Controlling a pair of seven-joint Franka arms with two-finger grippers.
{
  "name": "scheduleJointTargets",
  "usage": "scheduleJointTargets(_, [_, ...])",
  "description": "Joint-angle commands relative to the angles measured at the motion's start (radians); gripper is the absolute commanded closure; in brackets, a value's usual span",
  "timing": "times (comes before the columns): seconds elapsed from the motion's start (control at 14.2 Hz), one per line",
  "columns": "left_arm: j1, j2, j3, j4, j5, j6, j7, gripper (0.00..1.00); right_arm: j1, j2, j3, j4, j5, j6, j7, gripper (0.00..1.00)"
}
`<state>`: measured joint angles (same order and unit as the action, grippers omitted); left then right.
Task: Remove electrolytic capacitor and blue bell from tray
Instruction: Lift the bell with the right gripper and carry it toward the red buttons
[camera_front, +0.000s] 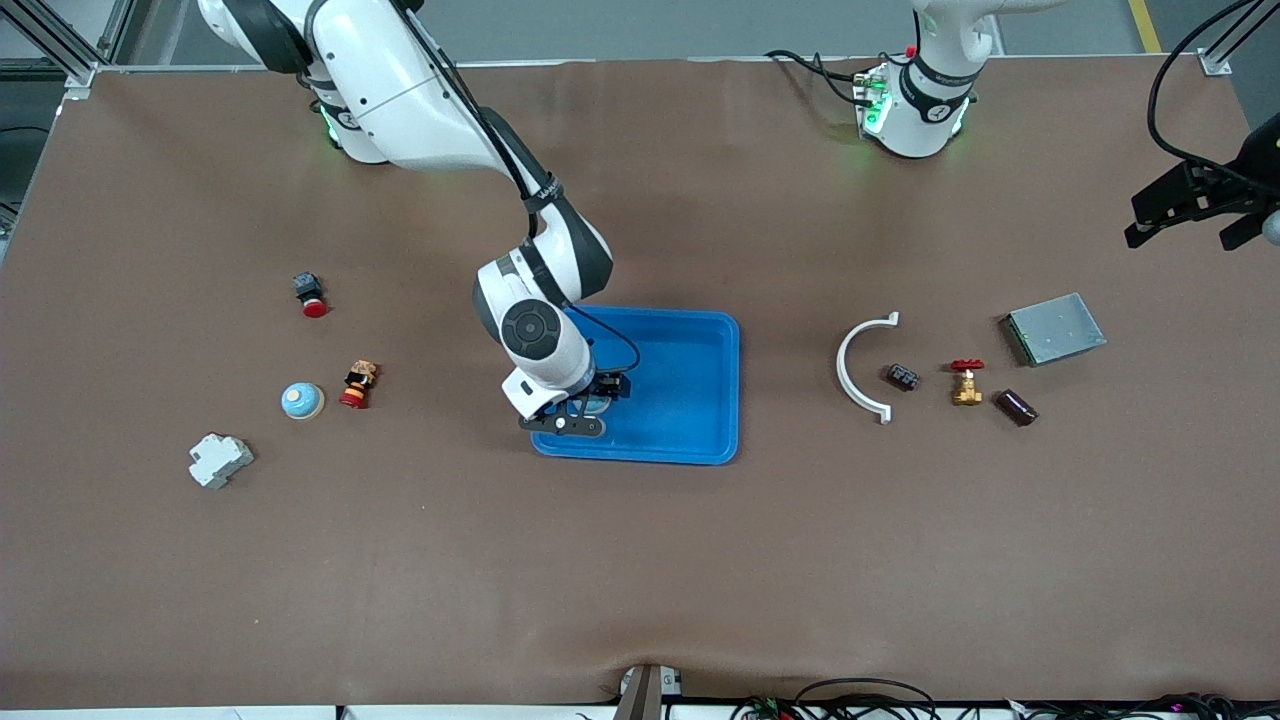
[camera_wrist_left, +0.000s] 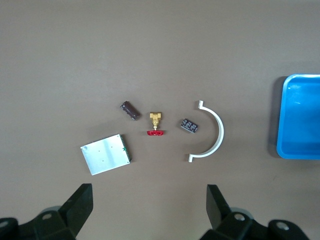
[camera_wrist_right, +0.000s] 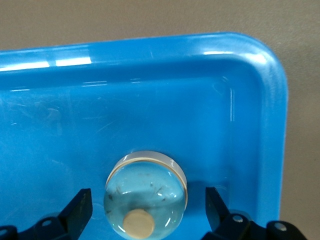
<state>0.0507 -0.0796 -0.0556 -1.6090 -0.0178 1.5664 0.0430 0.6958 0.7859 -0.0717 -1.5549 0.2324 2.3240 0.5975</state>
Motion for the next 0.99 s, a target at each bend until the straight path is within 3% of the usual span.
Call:
scheduleJointTargets(0.0, [0.003, -0.023, -0.021, -0.022, -0.010, -0.005, -0.003, 0.00, 0.013, 0.019, -0.010, 0.027, 0.019, 0.000, 0.010, 0.00])
scheduleJointTargets(0.07, [0.003, -0.023, -0.023, -0.025, -0.010, -0.006, -0.003, 0.00, 0.013, 0.021, -0.010, 0.027, 0.019, 0.000, 0.010, 0.00])
scheduleJointTargets(0.21, [0.001, -0.023, -0.030, -0.026, -0.008, -0.006, -0.009, 0.00, 0.013, 0.021, -0.010, 0.026, 0.019, 0.001, 0.010, 0.45])
scheduleJointTargets(0.42, [0.001, -0.022, -0.044, -0.026, -0.008, -0.006, -0.045, 0.00, 0.013, 0.023, -0.010, 0.026, 0.019, 0.000, 0.010, 0.85])
scheduleJointTargets(0.64, [0.000, -0.019, -0.052, -0.025, -0.008, -0.006, -0.048, 0.00, 0.008, -0.006, -0.011, 0.047, 0.018, -0.027, -0.002, 0.91])
scheduleJointTargets(0.92, [0.003, -0.019, -0.067, -0.026, -0.007, -0.006, -0.048, 0.00, -0.036, -0.098, -0.017, 0.104, 0.012, -0.245, -0.021, 0.91])
